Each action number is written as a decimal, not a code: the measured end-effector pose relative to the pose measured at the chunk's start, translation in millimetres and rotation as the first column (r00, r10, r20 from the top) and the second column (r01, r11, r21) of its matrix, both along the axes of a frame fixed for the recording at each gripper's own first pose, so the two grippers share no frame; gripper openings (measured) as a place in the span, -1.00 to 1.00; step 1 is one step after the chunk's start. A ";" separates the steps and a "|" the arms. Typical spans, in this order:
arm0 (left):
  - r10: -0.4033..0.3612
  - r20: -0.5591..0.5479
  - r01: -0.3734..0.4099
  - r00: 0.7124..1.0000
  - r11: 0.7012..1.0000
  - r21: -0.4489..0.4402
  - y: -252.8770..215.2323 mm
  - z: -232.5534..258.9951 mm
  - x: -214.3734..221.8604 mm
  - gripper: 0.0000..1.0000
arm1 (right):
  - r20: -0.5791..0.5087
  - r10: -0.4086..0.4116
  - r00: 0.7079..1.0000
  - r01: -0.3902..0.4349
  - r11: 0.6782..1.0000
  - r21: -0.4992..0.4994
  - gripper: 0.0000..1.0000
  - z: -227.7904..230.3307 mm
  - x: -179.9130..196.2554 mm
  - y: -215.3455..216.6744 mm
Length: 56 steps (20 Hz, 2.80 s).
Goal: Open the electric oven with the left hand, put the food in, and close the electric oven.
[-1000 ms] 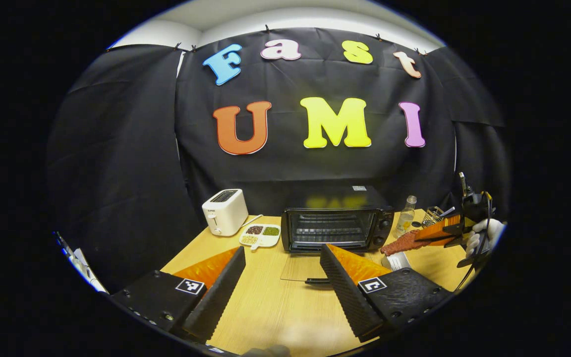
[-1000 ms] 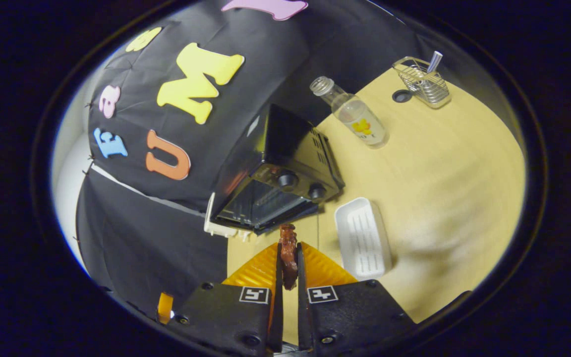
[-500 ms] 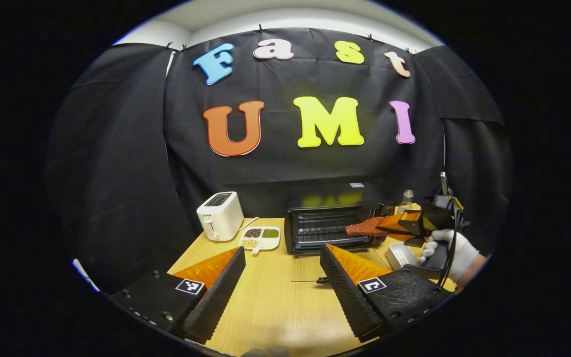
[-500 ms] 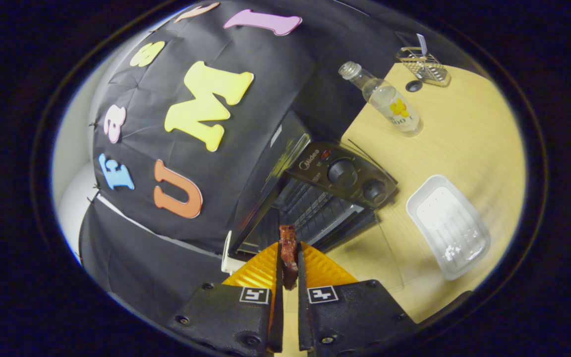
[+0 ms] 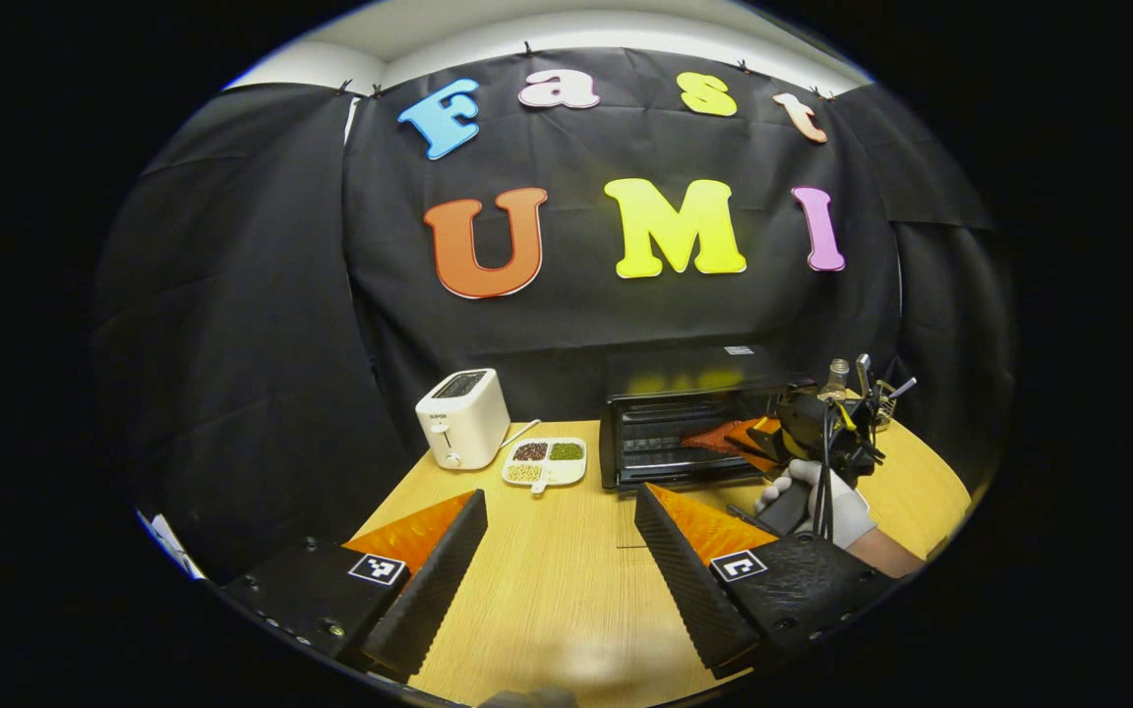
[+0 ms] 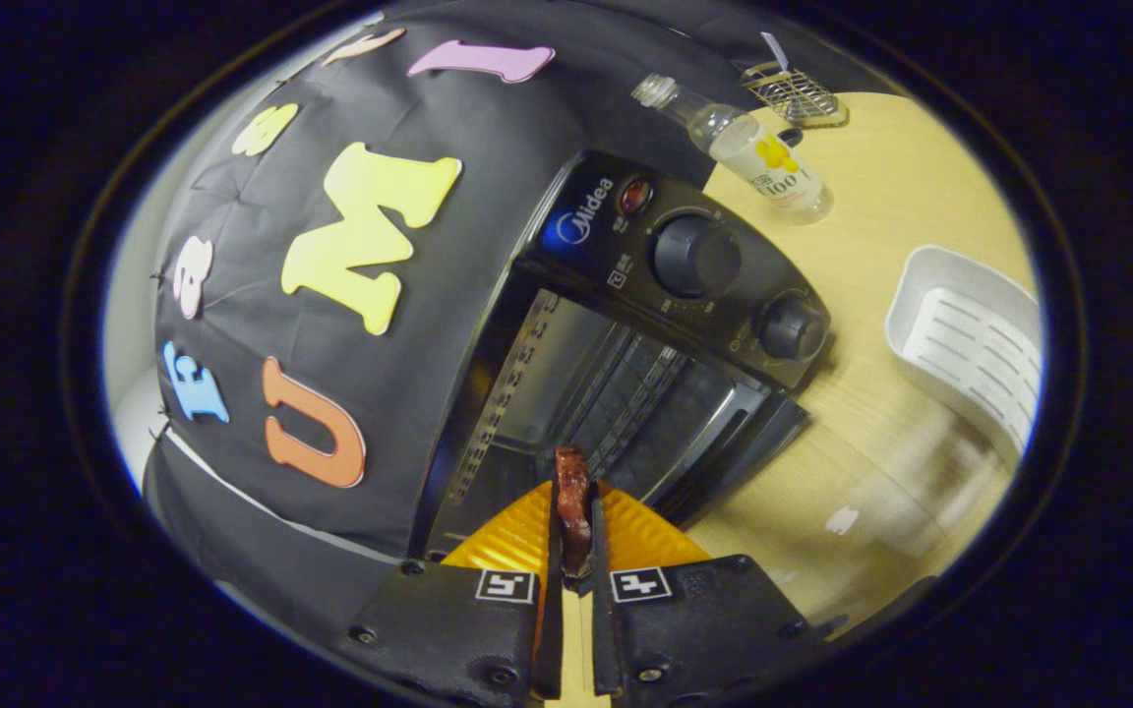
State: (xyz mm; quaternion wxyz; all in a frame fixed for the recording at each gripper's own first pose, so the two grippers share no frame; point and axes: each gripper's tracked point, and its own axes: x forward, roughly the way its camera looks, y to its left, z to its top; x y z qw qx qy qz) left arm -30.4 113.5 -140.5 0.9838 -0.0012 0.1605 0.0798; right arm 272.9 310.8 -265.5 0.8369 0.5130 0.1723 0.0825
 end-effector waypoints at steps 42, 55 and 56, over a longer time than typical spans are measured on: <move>-0.141 0.123 0.142 0.982 0.990 -0.006 -40.6 41.6 8.1 0.94 | 0.204 0.129 0.971 0.094 0.578 -0.811 0.90 140.0 -175.5 -165.7; -0.144 -0.016 0.142 0.989 0.986 -0.086 -164.4 -38.2 -0.7 0.94 | 0.289 0.068 0.955 0.215 0.509 -0.833 0.96 207.8 -314.6 -380.4; -0.138 -0.042 0.134 0.990 0.988 -0.076 -170.7 -51.0 -0.5 0.94 | 0.290 0.084 0.953 0.208 0.515 -0.832 0.96 207.7 -319.2 -388.7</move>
